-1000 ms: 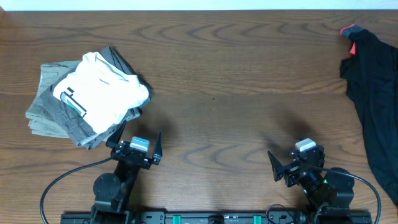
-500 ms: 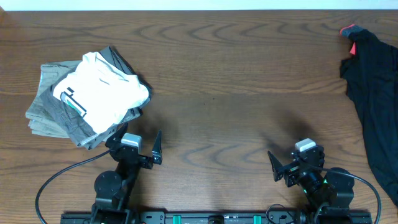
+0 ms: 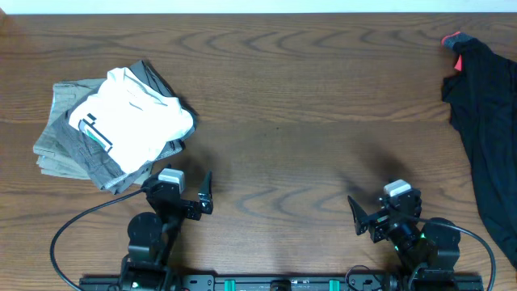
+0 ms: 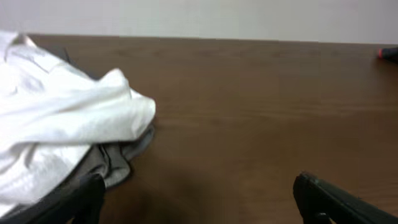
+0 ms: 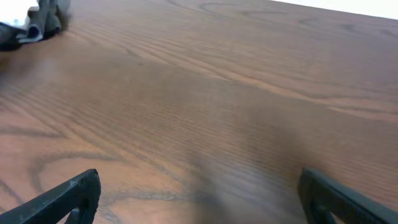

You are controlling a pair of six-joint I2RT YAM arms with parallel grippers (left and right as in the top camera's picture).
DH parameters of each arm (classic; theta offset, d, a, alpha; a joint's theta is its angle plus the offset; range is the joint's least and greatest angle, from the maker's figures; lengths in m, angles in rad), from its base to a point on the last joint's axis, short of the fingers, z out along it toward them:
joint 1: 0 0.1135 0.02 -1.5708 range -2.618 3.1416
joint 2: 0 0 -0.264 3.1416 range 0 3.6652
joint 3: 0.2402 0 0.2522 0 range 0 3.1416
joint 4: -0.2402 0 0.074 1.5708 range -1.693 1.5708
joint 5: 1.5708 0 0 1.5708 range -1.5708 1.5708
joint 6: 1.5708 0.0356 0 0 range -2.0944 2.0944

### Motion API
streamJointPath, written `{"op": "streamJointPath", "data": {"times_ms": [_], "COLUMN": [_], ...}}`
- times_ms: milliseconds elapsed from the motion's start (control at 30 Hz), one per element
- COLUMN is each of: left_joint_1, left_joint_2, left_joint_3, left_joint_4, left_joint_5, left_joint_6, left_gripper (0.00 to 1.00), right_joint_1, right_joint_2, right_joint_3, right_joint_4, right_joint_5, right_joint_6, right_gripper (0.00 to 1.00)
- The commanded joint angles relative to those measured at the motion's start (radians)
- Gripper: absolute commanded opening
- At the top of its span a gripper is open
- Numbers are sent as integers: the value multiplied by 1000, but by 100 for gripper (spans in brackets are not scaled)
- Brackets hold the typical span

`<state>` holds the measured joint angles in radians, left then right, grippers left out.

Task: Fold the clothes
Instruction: 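Reach the right gripper to the black leggings and grasp them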

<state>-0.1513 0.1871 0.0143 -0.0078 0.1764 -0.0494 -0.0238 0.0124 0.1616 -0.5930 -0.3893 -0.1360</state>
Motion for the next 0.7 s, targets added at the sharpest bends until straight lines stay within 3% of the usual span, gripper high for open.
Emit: {"op": "streamJointPath", "data": {"times_ms": [0,100,233,367,467,667], "left_joint_1": [4,4,4,4,4,4], "left_joint_2": [6,7,8,62,176,523], "left_joint_3": [-10,0,61,204,353,705], "left_joint_4": [-36,-38,-58,-167,-300,-590], "left_joint_5": [69,119,129,129,129,129], "left_joint_6": [-16,-18,-107,-136,-135,-124], "left_gripper": [98,98,98,98,98,98], "right_joint_1": [10,10,10,10,10,10], "right_joint_2": [-6,-6,-5,39,132,483], "right_joint_3": [-3,-3,7,53,109,334], "right_joint_4": [4,16,70,81,80,2], "right_joint_5": [-11,-14,-113,-116,-116,-97], "right_joint_6": [88,149,175,263,282,281], "right_gripper": [99,99,99,99,99,99]}}
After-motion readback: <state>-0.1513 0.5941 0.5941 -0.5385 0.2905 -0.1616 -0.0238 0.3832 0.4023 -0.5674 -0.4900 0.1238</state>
